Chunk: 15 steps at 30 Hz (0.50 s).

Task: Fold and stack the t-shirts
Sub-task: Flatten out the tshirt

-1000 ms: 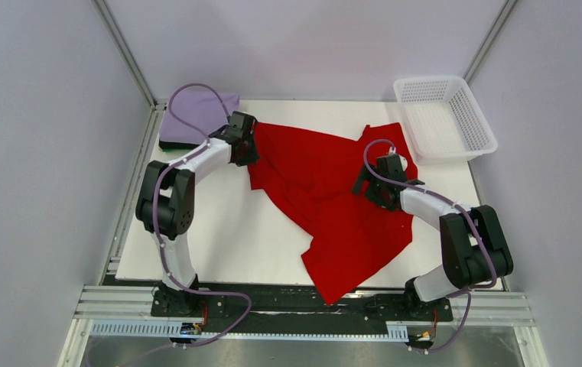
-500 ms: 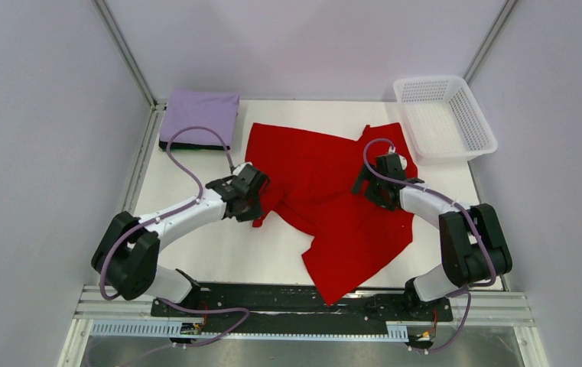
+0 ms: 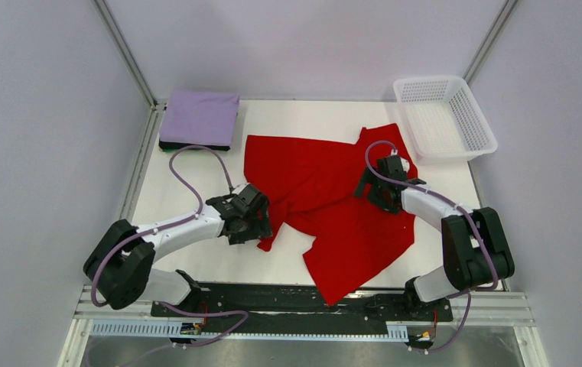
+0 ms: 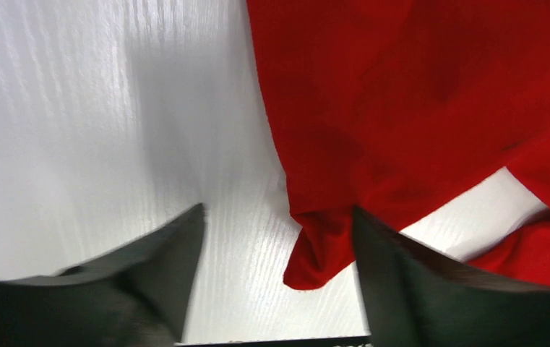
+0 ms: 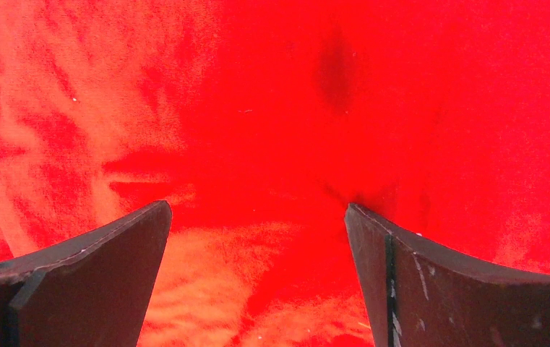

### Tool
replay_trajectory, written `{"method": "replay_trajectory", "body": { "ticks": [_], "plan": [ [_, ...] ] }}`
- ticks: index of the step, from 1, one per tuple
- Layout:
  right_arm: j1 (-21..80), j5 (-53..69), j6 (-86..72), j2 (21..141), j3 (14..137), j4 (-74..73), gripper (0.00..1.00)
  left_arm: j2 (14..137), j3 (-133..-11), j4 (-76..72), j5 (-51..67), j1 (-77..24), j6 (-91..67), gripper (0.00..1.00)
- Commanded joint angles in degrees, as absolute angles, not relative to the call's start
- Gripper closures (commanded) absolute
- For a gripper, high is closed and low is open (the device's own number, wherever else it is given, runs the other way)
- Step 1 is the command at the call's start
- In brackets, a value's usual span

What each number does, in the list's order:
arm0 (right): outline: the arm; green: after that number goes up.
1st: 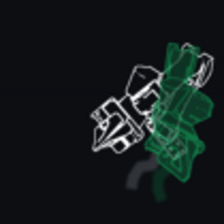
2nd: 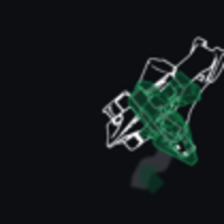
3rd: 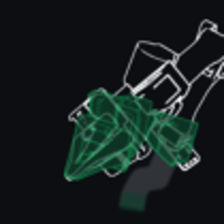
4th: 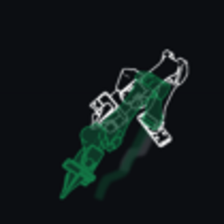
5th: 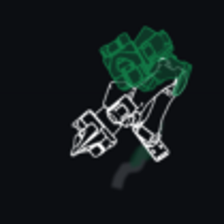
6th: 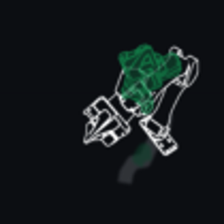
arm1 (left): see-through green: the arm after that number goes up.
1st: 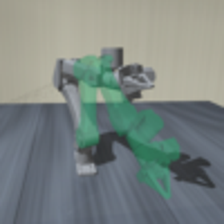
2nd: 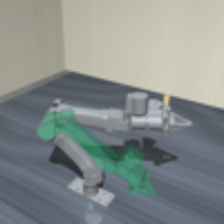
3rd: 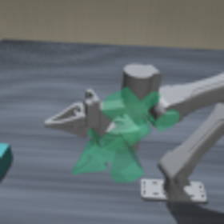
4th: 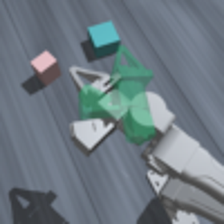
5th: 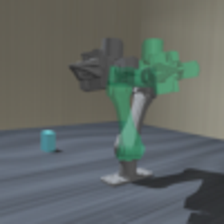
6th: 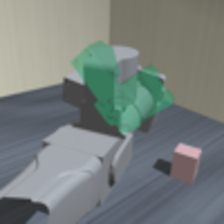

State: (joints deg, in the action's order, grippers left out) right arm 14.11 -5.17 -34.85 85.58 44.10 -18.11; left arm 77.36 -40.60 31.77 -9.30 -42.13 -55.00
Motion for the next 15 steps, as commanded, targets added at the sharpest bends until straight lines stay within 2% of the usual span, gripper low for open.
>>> {"method": "replay_trajectory", "body": {
  "ticks": [1, 5, 15],
  "plan": [
    [13.71, -5.80, -34.66, 81.06, 42.35, -23.47, 0.00, 70.17, -45.32, 33.71, -16.54, -42.28, -53.14, 0.02],
    [13.72, -3.73, -34.59, 77.24, 41.84, -23.94, 0.00, 68.44, -48.06, 31.48, -18.37, -41.02, -48.78, 0.00],
    [12.70, -8.66, -38.92, 65.64, 40.17, -29.61, 0.00, 82.20, -53.32, 24.53, -12.21, -28.14, -41.85, 0.00]
  ]
}}
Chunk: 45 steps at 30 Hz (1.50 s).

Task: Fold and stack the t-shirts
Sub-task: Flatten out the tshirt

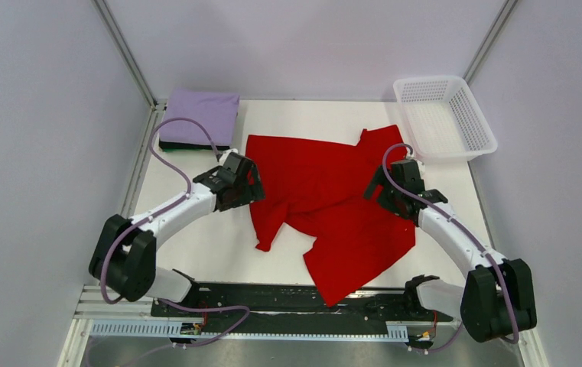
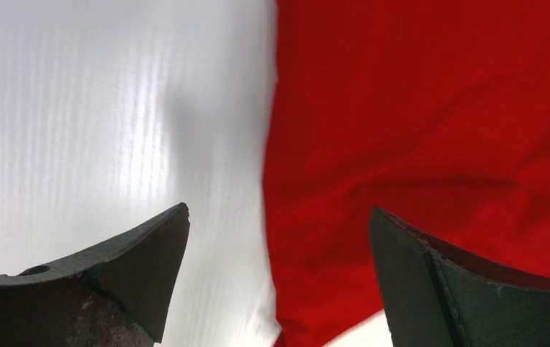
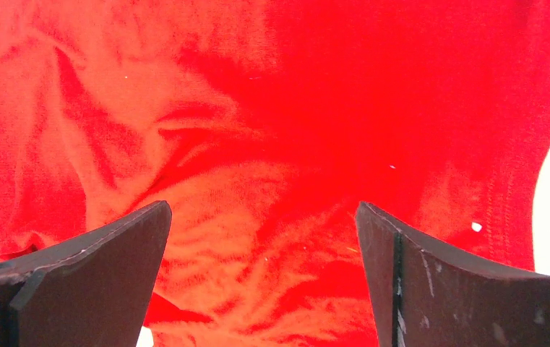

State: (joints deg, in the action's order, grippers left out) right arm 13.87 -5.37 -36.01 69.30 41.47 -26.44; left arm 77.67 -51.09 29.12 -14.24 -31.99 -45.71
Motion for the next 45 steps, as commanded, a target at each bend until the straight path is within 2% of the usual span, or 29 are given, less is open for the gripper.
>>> {"method": "replay_trajectory", "body": {
  "ticks": [1, 10, 19, 21, 23, 25, 26, 27, 28, 30, 32, 34, 35, 41, 45],
  "plan": [
    [12.05, -9.01, -39.60, 64.93, 39.73, -30.50, 0.00, 84.29, -54.29, 23.75, -12.17, -27.32, -41.31, 0.00],
    [-2.60, -4.66, -40.30, 62.48, 35.18, -33.66, 0.00, 99.82, -63.28, 21.88, -9.32, -22.09, -37.51, 0.07],
    [-6.24, -6.44, -39.11, 71.04, 36.74, -33.30, 0.00, 110.91, -71.04, 24.97, -10.51, -21.53, -35.16, 0.21],
    [-6.24, -6.55, -39.19, 73.57, 37.34, -32.77, 0.00, 113.38, -73.72, 25.97, -9.65, -21.52, -34.70, 0.28],
    [-6.32, -6.41, -39.24, 75.70, 38.26, -32.45, 0.01, 115.38, -75.03, 26.20, -8.19, -21.53, -34.19, 0.38],
    [-6.33, -6.14, -39.11, 77.66, 39.40, -32.22, 0.05, 116.64, -76.01, 26.04, -6.97, -21.53, -33.82, 0.55],
    [-6.38, -6.03, -39.11, 78.56, 39.92, -32.08, 0.09, 117.01, -76.33, 25.89, -6.74, -21.53, -33.35, 0.69],
    [-6.41, -5.58, -39.11, 79.45, 40.50, -31.89, 0.20, 117.04, -76.89, 25.91, -6.65, -21.53, -33.11, 0.77],
    [-6.42, -5.35, -39.08, 80.17, 41.09, -31.77, 0.31, 116.78, -77.16, 26.19, -7.06, -21.53, -32.56, 0.93],
    [-6.49, -5.61, -38.69, 81.19, 42.10, -31.68, 0.60, 115.48, -78.02, 27.71, -10.48, -21.47, -31.95, 1.00],
    [-6.55, -7.56, -38.24, 80.84, 42.82, -32.06, 0.83, 112.76, -78.31, 28.71, -15.27, -21.26, -30.97, 1.00],
    [-6.67, -9.00, -37.92, 79.13, 43.33, -32.44, 0.96, 108.69, -77.60, 28.85, -19.37, -20.94, -29.86, 1.00],
    [-6.68, -9.64, -37.89, 77.93, 43.47, -32.59, 1.00, 105.24, -76.81, 28.79, -22.13, -20.84, -29.24, 1.00],
    [-6.81, -12.53, -35.63, 68.56, 44.25, -32.70, 1.00, 89.11, -70.64, 25.17, -31.38, -20.53, -26.51, 1.00],
    [-7.19, -12.59, -34.22, 65.61, 44.21, -32.87, 1.00, 84.10, -66.74, 19.83, -31.94, -19.93, -23.94, 1.00]
  ]
}}
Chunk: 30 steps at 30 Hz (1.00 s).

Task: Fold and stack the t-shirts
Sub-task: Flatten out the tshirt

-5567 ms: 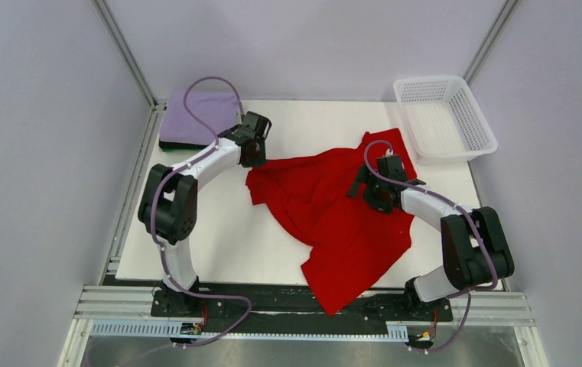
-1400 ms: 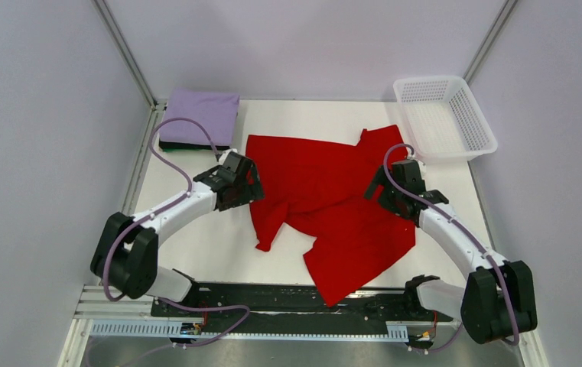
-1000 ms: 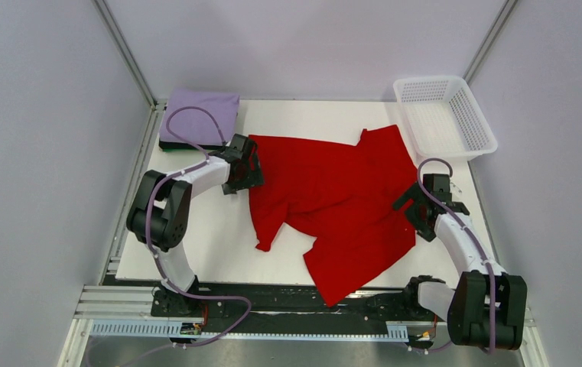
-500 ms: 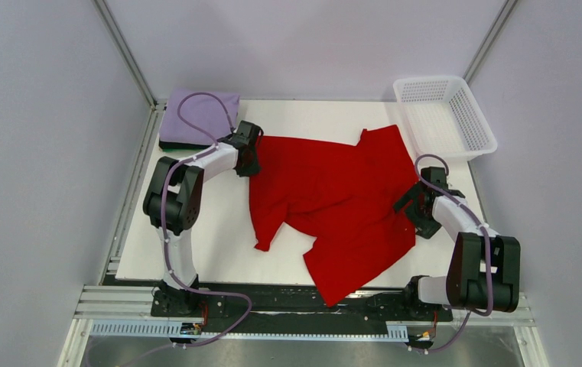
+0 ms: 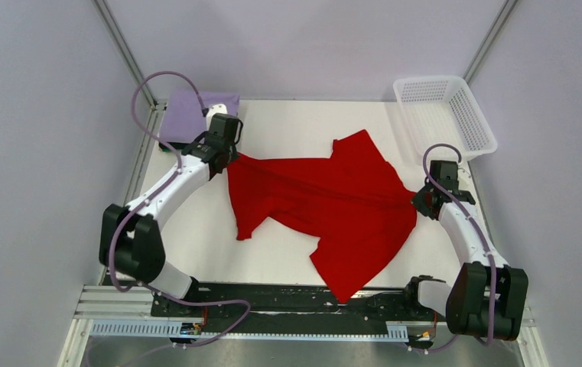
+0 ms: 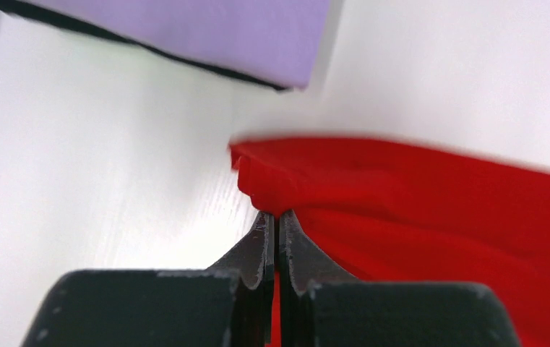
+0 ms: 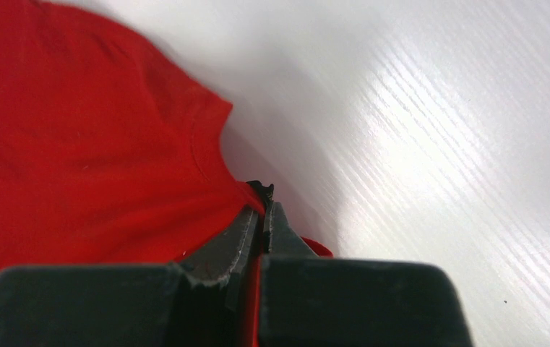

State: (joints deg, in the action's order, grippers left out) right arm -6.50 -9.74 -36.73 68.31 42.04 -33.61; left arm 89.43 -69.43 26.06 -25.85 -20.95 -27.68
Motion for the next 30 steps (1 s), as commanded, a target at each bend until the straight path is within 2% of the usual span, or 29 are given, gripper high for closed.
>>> {"method": "replay_trajectory", "body": {
  "ticks": [1, 8, 18, 22, 30],
  "plan": [
    [-7.33, -12.55, -33.92, 65.69, 44.32, -32.89, 1.00, 84.06, -66.50, 19.50, -32.15, -19.76, -23.84, 1.00],
    [-8.39, -13.15, -33.36, 70.40, 47.56, -32.49, 1.00, 92.98, -72.08, 17.20, -30.04, -15.37, -23.15, 1.00],
    [-9.05, -11.54, -31.58, 80.56, 57.20, -29.46, 1.00, 109.42, -89.04, 15.58, -26.96, -12.66, -19.09, 1.00],
    [-9.01, -10.60, -29.68, 75.00, 58.88, -29.14, 1.00, 104.47, -88.71, 15.97, -27.36, -12.66, -18.92, 1.00],
    [-9.04, -3.36, -26.76, 51.99, 60.85, -32.28, 1.00, 73.67, -76.33, 14.48, -23.69, -12.66, -19.52, 1.00]
  ]
}}
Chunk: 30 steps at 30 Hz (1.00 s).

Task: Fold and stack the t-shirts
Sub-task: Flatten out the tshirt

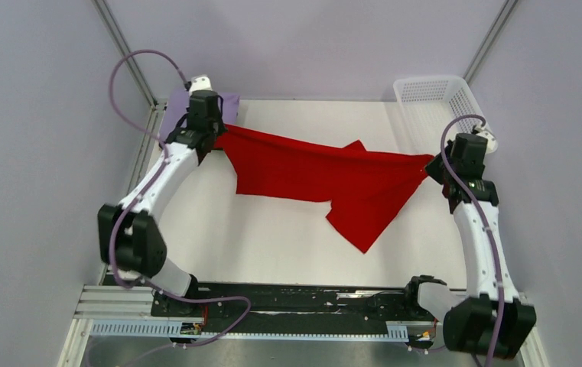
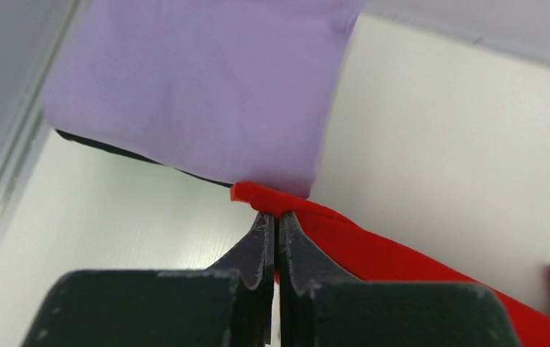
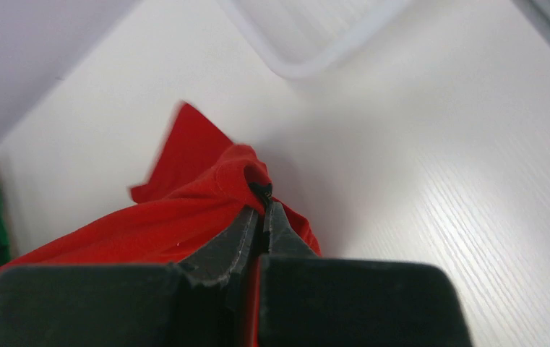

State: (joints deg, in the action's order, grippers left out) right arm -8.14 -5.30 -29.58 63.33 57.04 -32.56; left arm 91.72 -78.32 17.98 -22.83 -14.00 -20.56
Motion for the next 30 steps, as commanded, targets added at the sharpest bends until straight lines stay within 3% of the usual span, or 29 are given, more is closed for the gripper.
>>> {"method": "replay_trajectory", "body": {
  "ticks": [1, 6, 13, 19, 22, 26, 28, 29, 30],
  "plan": [
    [-9.01, -3.02, -26.65, 49.17, 61.13, -32.83, 1.00, 71.24, -75.91, 15.40, -23.45, -12.66, -19.56, 1.00],
    [-9.03, -1.43, -25.57, 38.69, 66.09, -38.02, 1.00, 57.16, -75.24, 19.76, -20.55, -12.66, -19.77, 1.00],
    [-9.05, -3.05, -24.27, 37.37, 71.09, -43.11, 1.00, 50.86, -76.27, 23.73, -21.54, -12.66, -20.91, 1.00],
    [-9.04, -5.62, -25.18, 43.48, 68.48, -41.23, 1.00, 55.77, -75.04, 24.91, -28.17, -12.66, -22.61, 1.00],
    [-9.03, -4.90, -26.20, 50.44, 64.54, -37.03, 1.00, 62.46, -71.94, 23.02, -30.07, -12.50, -23.89, 0.87],
    [-9.05, -4.76, -26.82, 62.44, 61.07, -30.18, 0.94, 76.22, -70.08, 22.54, -29.67, -9.79, -27.96, 0.81],
    [-9.05, -5.17, -26.62, 68.48, 63.03, -28.73, 0.83, 84.71, -72.60, 22.96, -26.04, -6.82, -29.83, 0.56],
    [-9.05, -5.57, -26.63, 71.61, 64.57, -28.71, 0.69, 90.52, -76.14, 23.69, -22.70, -5.11, -30.92, 0.31],
    [-9.05, -6.33, -26.86, 73.21, 65.80, -28.75, 0.53, 93.21, -78.50, 26.05, -21.28, -4.62, -31.24, 0.22]
  ]
}}
